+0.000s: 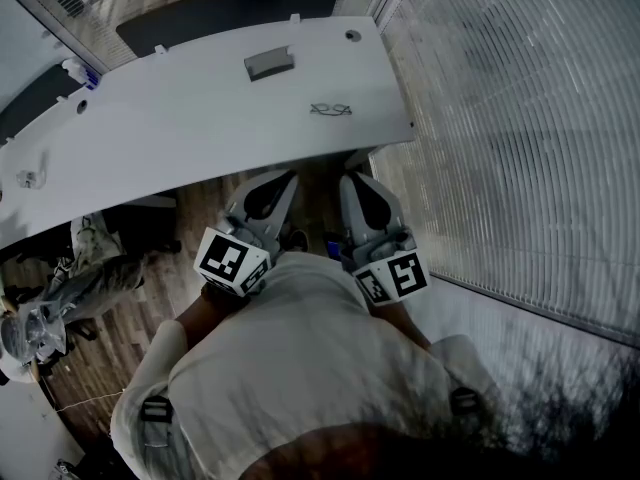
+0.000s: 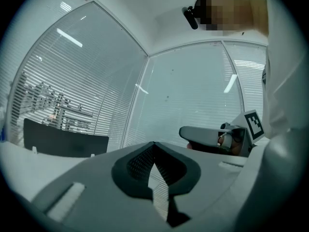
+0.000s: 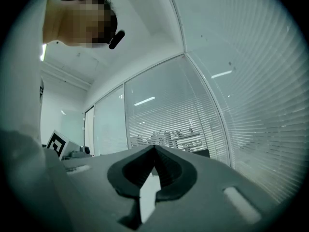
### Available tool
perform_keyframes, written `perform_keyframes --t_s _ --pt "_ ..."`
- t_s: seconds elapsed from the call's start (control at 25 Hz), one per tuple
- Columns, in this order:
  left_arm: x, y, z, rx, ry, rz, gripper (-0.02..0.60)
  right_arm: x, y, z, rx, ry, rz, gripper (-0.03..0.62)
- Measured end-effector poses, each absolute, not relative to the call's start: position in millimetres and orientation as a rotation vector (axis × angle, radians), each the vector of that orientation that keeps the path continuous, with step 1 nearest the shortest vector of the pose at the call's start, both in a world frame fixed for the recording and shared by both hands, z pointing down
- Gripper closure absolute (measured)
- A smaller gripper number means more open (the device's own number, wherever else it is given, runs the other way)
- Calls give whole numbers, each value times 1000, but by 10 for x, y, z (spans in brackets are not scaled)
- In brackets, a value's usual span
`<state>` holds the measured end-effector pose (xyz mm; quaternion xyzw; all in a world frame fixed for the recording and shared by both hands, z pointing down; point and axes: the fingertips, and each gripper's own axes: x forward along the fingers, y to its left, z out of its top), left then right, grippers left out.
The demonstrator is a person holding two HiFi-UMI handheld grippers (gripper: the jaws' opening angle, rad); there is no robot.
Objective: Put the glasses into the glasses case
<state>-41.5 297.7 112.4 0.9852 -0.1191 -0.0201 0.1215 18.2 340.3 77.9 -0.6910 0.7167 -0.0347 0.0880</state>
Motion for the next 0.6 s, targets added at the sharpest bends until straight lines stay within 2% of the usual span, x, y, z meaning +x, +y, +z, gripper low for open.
perform_keyframes --t_s 0.6 --pt "-37 3254 1159 2863 -384 -9 581 583 3739 922 -2039 2116 -182 592"
